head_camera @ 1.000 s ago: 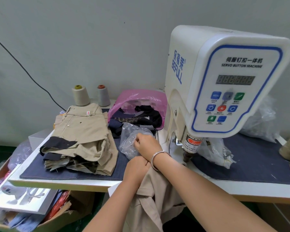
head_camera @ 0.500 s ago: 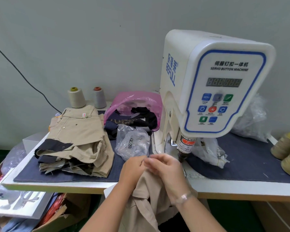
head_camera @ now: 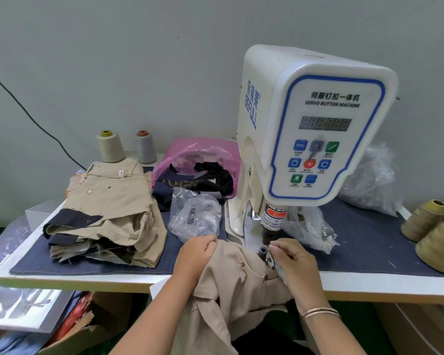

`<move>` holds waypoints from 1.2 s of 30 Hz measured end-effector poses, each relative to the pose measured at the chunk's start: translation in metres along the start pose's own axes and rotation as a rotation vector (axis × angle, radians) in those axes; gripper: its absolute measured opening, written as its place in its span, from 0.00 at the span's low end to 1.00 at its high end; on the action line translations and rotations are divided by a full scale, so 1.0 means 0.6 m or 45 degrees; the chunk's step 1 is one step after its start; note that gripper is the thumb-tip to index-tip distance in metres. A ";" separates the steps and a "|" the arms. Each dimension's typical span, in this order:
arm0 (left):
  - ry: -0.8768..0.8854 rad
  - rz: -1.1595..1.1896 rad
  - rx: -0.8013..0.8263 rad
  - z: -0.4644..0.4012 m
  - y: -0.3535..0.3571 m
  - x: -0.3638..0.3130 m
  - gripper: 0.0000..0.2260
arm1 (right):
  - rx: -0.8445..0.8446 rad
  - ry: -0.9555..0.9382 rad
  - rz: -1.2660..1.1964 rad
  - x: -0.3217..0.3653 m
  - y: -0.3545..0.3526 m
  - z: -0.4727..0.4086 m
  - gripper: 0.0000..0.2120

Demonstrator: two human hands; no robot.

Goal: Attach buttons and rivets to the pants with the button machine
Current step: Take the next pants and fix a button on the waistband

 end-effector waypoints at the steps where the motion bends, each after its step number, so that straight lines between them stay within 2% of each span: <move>1: 0.001 0.002 0.001 0.000 0.000 0.000 0.19 | 0.028 -0.031 0.039 -0.002 0.002 -0.002 0.16; 10: 0.011 0.022 0.004 0.000 0.000 0.000 0.18 | 0.129 -0.168 0.220 -0.001 0.008 -0.011 0.11; 15: 0.038 0.050 0.022 -0.001 0.001 0.000 0.10 | 0.098 -0.196 0.234 0.000 0.012 -0.004 0.11; 21: 0.045 0.058 0.002 -0.002 0.003 0.003 0.11 | 0.018 -0.415 0.398 0.004 0.010 0.010 0.11; 25: 0.045 0.055 0.005 0.000 0.001 0.001 0.13 | -0.041 -0.461 0.502 0.000 0.005 0.032 0.16; 27: 0.086 0.145 0.018 0.005 -0.003 -0.005 0.15 | -0.049 -0.573 0.575 0.007 0.009 0.046 0.14; 29: 0.179 0.312 0.045 0.014 -0.017 -0.021 0.12 | 0.110 -0.647 0.600 0.021 0.021 0.060 0.12; 30: 0.239 0.383 0.069 0.018 -0.026 -0.030 0.11 | 0.240 -0.619 0.583 0.030 0.030 0.064 0.14; 33: 0.439 0.475 0.169 0.031 -0.057 -0.066 0.11 | 0.549 -0.336 0.560 0.041 0.055 0.062 0.27; 34: 0.502 0.467 0.207 0.036 -0.066 -0.079 0.10 | 0.567 -0.287 0.585 0.044 0.061 0.059 0.26; 36: 0.591 0.422 0.297 0.043 -0.079 -0.094 0.09 | 0.485 -0.275 0.529 0.057 0.066 0.054 0.14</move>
Point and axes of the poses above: each hand's wrist, its own z-axis away from the middle knuckle, its own y-axis out of the palm, x = y × z, the point moved 2 cm from there along -z, towards the middle knuckle, and after that the axes turned 2 degrees about -y, right-handed, at the moved point
